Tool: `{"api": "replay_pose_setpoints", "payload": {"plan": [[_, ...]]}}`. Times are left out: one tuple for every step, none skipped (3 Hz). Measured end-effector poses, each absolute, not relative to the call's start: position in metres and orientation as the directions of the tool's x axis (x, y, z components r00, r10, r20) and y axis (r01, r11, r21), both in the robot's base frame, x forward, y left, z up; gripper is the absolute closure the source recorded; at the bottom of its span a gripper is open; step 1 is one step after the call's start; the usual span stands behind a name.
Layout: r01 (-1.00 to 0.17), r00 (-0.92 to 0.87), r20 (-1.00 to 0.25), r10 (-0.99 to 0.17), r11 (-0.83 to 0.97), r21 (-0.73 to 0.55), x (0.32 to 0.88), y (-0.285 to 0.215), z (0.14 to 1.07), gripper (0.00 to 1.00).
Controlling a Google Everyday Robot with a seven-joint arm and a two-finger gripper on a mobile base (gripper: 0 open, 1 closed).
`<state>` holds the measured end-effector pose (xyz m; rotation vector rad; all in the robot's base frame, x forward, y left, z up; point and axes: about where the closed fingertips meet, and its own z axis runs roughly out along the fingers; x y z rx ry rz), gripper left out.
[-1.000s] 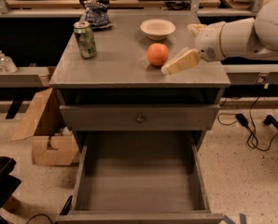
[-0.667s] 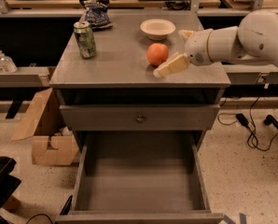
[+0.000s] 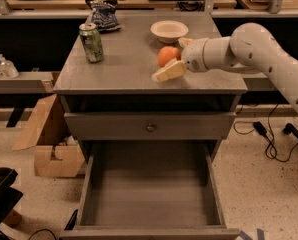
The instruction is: Place orange into middle drawer
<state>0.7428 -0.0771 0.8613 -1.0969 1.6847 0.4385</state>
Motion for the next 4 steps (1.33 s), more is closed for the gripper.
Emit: {"api": "replay_pose_setpoints", "payload": {"plan": [[-0.834, -0.037, -0.898, -0.439, 0.509, -0.214, 0.7570, -0.0609, 0.8541, 0.18], [-0.836, -0.037, -0.898, -0.438, 0.506, -0.212, 0.7568, -0.0582, 0.8529, 0.42], [-0.839, -0.037, -0.898, -0.438, 0.502, -0.210, 0.7567, -0.0554, 0.8517, 0.65], [-0.841, -0.037, -0.898, -0.438, 0.499, -0.208, 0.7566, -0.0525, 0.8505, 0.88]]}}
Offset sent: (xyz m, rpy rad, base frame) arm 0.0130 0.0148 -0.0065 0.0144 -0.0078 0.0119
